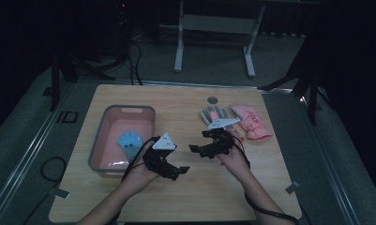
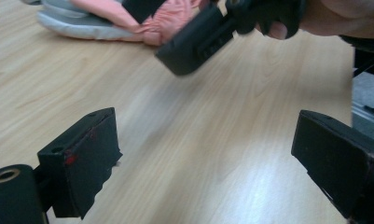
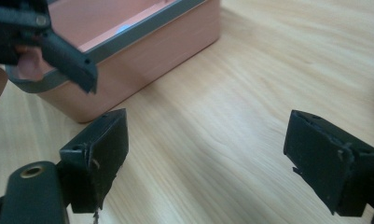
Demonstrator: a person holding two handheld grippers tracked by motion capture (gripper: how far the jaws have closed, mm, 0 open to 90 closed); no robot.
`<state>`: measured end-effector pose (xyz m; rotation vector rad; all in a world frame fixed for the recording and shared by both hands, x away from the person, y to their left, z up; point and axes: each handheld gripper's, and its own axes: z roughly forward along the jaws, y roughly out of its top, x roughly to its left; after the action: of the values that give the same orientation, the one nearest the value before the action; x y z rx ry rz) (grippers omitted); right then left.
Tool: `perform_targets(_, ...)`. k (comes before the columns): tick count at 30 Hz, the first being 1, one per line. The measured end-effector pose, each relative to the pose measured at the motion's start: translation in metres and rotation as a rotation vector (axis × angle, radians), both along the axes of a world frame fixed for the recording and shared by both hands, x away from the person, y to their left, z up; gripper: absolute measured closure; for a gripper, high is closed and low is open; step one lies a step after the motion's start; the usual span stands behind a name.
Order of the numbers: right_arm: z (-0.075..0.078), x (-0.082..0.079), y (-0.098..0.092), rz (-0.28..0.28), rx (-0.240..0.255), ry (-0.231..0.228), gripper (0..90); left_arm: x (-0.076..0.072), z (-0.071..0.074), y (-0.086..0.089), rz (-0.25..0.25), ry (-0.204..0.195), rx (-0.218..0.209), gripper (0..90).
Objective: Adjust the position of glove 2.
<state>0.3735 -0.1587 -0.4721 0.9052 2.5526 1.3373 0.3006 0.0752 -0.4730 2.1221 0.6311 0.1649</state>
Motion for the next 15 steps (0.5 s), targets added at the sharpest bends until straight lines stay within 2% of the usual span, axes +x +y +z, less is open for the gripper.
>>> perform_targets(2, -0.001, 0.0, -0.013, -0.009, 0.008, 0.003, 13.8, -0.002, -0.004, -0.006, -0.011, -0.005, 0.005, 7.8)
perform_targets(7, -0.006, 0.0, -0.04, -0.041, 0.033, -0.002, 12.5, -0.006, -0.014, -0.015, -0.019, -0.015, -0.012, 7.8)
perform_targets(9, -0.008, 0.0, -0.047, -0.058, 0.016, -0.009, 12.5, -0.007, -0.019, -0.018, -0.023, -0.013, -0.021, 7.8)
perform_targets(11, -0.011, 0.0, -0.054, -0.068, 0.021, -0.02, 13.1, -0.009, -0.025, -0.021, -0.034, -0.008, -0.022, 7.8)
perform_targets(12, -0.012, 0.0, -0.057, -0.062, 0.011, -0.022, 14.0, -0.01, -0.028, -0.022, -0.036, -0.006, -0.021, 7.8)
perform_targets(13, -0.013, 0.0, -0.06, -0.083, -0.008, -0.043, 16.4, -0.01, -0.03, -0.023, -0.04, -0.008, -0.016, 7.8)
perform_targets(15, -0.014, 0.003, -0.067, -0.09, -0.017, -0.056, 24.3, -0.012, -0.035, -0.024, -0.045, -0.006, -0.018, 7.8)
